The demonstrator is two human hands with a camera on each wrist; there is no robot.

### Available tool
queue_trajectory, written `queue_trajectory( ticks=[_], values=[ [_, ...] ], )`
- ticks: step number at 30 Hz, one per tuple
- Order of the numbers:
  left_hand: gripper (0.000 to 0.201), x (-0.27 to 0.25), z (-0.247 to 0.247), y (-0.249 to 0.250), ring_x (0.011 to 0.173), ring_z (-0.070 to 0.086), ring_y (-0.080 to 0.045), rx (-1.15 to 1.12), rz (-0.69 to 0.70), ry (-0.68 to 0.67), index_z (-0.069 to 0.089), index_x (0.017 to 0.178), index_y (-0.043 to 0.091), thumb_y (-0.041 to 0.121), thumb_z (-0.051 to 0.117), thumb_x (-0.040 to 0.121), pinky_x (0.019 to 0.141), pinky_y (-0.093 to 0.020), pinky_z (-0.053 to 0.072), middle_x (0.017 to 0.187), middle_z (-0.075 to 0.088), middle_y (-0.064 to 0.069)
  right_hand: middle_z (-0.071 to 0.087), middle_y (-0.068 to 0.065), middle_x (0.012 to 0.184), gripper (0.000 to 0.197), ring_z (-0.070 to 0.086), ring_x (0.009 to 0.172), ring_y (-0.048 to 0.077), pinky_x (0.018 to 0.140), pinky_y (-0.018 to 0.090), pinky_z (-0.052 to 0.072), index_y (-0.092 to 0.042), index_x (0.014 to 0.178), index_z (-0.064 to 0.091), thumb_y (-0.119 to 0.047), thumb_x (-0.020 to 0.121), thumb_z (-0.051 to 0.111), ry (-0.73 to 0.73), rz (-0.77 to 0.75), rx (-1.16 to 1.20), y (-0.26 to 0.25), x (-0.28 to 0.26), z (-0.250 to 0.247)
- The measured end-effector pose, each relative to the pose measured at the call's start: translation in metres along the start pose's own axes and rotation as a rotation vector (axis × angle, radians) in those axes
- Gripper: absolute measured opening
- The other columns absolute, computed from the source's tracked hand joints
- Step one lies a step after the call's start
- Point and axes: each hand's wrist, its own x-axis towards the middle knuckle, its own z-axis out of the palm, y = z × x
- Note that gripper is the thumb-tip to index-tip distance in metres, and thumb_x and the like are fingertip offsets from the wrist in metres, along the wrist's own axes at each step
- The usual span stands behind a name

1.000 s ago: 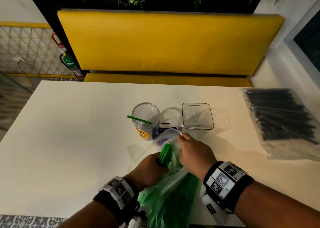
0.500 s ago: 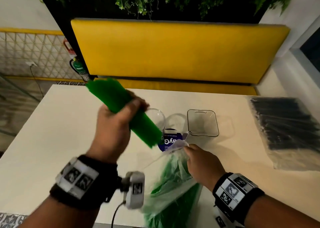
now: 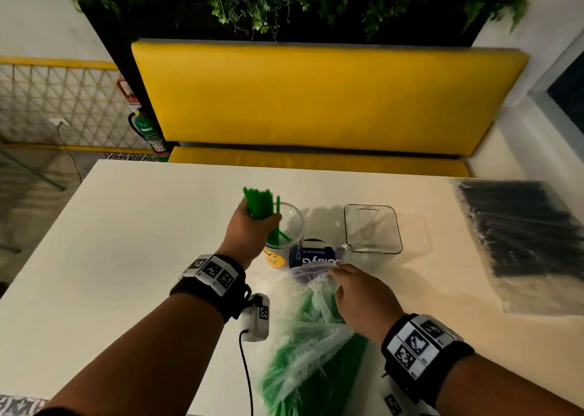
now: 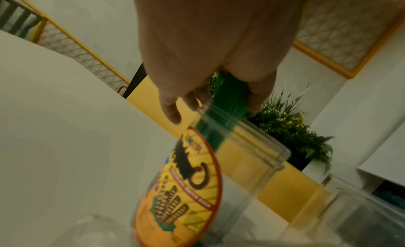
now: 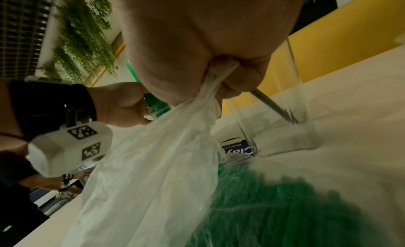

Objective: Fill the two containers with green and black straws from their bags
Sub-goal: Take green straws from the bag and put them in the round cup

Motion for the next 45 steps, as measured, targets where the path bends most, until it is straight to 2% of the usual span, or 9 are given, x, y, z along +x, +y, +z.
queue_trajectory(
  ticks=[4, 9, 13, 15, 21, 30, 34, 40, 45],
  values=[
    [0.092, -0.001, -0.012, 0.0, 0.118, 0.053, -0.02, 0.083, 0.114, -0.05, 0.026, 0.147, 0.036, 0.011, 0.083, 0.079, 0.088, -0.031, 0.056, 0.136, 0.043, -0.002, 0.045, -0.009, 0.147, 0.046, 0.055, 0.123, 0.018, 0.099, 0.032, 0.047, -0.027, 0.141, 0.048, -0.022, 0.096, 0.043, 0.011, 0.0, 0.021, -0.001, 0.003, 0.002],
    [0.1, -0.005, -0.021, 0.009, 0.139, 0.041, -0.029, 0.314, 0.172, -0.114, 0.016, 0.154, 0.03, 0.017, 0.082, 0.081, 0.111, -0.045, 0.041, 0.151, 0.039, -0.015, 0.047, -0.007, 0.146, 0.045, 0.053, 0.124, 0.016, 0.102, 0.032, 0.045, -0.025, 0.141, 0.047, -0.026, 0.096, 0.042, -0.018, -0.002, 0.048, -0.005, 0.007, 0.004],
    [0.06, -0.05, -0.037, 0.04, 0.121, 0.052, -0.021, 0.365, 0.723, 0.127, 0.045, 0.137, 0.014, 0.022, 0.074, 0.086, 0.097, -0.031, 0.045, 0.132, 0.051, -0.01, 0.052, -0.006, 0.138, 0.04, 0.055, 0.118, 0.016, 0.095, 0.032, 0.046, -0.025, 0.133, 0.051, -0.036, 0.095, 0.044, -0.035, 0.007, 0.092, -0.011, 0.007, -0.004],
    [0.022, -0.081, -0.027, 0.04, 0.09, 0.059, -0.008, 0.435, 0.838, -0.083, 0.062, 0.11, 0.015, 0.026, 0.062, 0.09, 0.078, -0.023, 0.047, 0.103, 0.065, -0.001, 0.056, -0.005, 0.126, 0.035, 0.058, 0.108, 0.016, 0.086, 0.029, 0.046, -0.027, 0.126, 0.055, -0.04, 0.093, 0.05, -0.026, 0.001, 0.114, -0.013, 0.005, -0.007],
    [0.033, -0.098, 0.027, -0.057, 0.1, 0.066, -0.025, 0.832, 0.255, -0.717, 0.068, 0.109, 0.017, 0.028, 0.042, 0.091, 0.086, -0.035, 0.052, 0.11, 0.071, -0.005, 0.053, -0.006, 0.074, 0.02, 0.05, 0.065, 0.012, 0.056, 0.026, 0.038, -0.025, 0.076, 0.047, -0.01, 0.084, 0.058, 0.104, -0.045, 0.3, -0.023, -0.001, -0.012],
    [0.055, -0.101, 0.089, -0.107, 0.11, 0.057, -0.026, 1.093, 0.003, -0.578, 0.046, 0.13, 0.02, 0.059, 0.041, 0.091, 0.088, -0.04, 0.048, 0.123, 0.055, -0.006, 0.052, -0.011, 0.085, 0.039, 0.055, 0.076, 0.01, 0.07, 0.033, 0.05, -0.033, 0.063, 0.053, 0.0, 0.083, 0.054, 0.121, -0.139, 0.393, -0.022, -0.016, -0.019],
    [0.042, -0.101, 0.089, -0.11, 0.079, 0.06, -0.018, 1.072, -0.038, -0.614, 0.055, 0.094, 0.024, 0.065, 0.045, 0.089, 0.073, -0.032, 0.051, 0.091, 0.064, 0.004, 0.057, 0.005, 0.12, 0.032, 0.056, 0.119, 0.021, 0.09, 0.033, 0.051, -0.028, 0.074, 0.069, -0.009, 0.091, 0.049, 0.02, -0.141, 0.231, -0.014, -0.02, -0.021],
    [0.024, -0.101, 0.071, -0.104, 0.087, 0.064, -0.019, 0.838, -0.057, -0.67, 0.062, 0.092, 0.024, 0.047, 0.055, 0.087, 0.075, -0.03, 0.05, 0.093, 0.068, 0.003, 0.048, 0.005, 0.119, 0.033, 0.062, 0.095, 0.028, 0.078, 0.035, 0.047, -0.032, 0.119, 0.063, -0.041, 0.09, 0.05, -0.125, -0.019, -0.169, -0.006, -0.024, -0.022],
    [0.013, -0.104, 0.043, -0.087, 0.074, 0.06, -0.003, 0.636, -0.063, -0.699, 0.064, 0.093, 0.027, 0.029, 0.067, 0.08, 0.069, -0.019, 0.047, 0.086, 0.068, 0.013, 0.049, 0.009, 0.12, 0.042, 0.064, 0.094, 0.031, 0.077, 0.036, 0.05, -0.029, 0.131, 0.052, -0.018, 0.091, 0.047, -0.142, 0.013, -0.22, 0.003, -0.021, -0.021]
  ],
)
